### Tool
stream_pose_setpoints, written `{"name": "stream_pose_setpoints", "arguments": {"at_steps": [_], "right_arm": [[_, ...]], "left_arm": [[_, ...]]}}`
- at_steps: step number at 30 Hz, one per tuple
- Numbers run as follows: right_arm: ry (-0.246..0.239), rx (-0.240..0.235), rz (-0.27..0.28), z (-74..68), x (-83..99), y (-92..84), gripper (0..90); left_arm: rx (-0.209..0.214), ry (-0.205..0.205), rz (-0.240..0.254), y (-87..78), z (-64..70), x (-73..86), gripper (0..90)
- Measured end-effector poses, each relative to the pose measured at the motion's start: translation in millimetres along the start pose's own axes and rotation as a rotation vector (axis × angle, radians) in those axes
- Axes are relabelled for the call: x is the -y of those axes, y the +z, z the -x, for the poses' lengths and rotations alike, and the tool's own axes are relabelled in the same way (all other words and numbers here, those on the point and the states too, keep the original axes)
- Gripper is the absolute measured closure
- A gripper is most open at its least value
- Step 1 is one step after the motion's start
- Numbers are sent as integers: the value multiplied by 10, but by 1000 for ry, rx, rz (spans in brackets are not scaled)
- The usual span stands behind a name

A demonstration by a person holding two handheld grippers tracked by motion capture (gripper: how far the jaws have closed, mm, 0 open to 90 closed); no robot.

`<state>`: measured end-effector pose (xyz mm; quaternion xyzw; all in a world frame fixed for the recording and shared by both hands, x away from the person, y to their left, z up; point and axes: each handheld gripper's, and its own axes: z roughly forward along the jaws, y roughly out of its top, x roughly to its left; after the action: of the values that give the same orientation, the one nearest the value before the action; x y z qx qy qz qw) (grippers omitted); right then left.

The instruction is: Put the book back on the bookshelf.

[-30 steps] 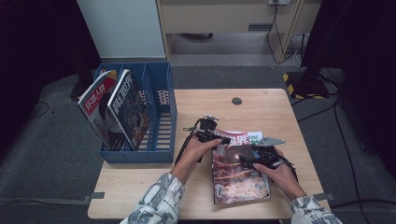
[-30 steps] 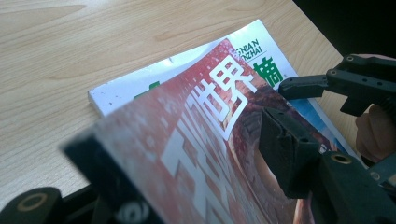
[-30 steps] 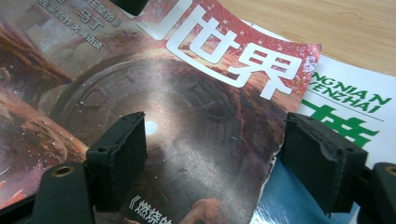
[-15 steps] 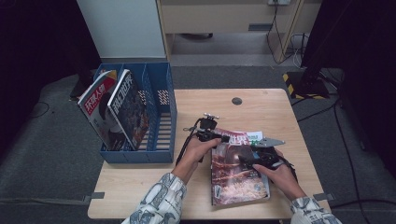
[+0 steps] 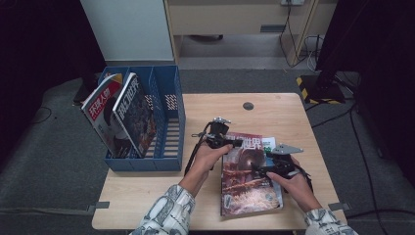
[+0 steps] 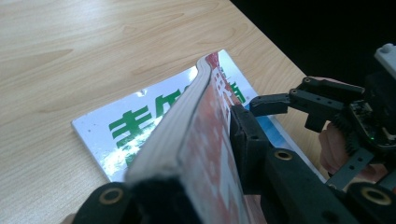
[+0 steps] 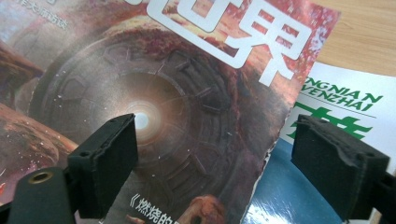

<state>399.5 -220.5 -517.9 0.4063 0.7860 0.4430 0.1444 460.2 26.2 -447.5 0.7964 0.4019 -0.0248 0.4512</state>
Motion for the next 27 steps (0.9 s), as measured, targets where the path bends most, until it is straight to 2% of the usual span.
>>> {"name": "stream_pose_setpoints", "arguments": {"at_steps": [4,8,18,27], "right_arm": [[0,-16,6,-29,-13,-14,117],[2,-39,12,-35,-22,-45,78],[16,-84,34,-25,-33,-70,75],[11,-84,23,-23,-36,-87,97]], "left_arm": [[2,30,5,-42,54,-29,797],[24,35,21,-90,103,-55,805],[42,74,17,-157,215,-115,811],[74,51,15,-154,210,-127,814]]}}
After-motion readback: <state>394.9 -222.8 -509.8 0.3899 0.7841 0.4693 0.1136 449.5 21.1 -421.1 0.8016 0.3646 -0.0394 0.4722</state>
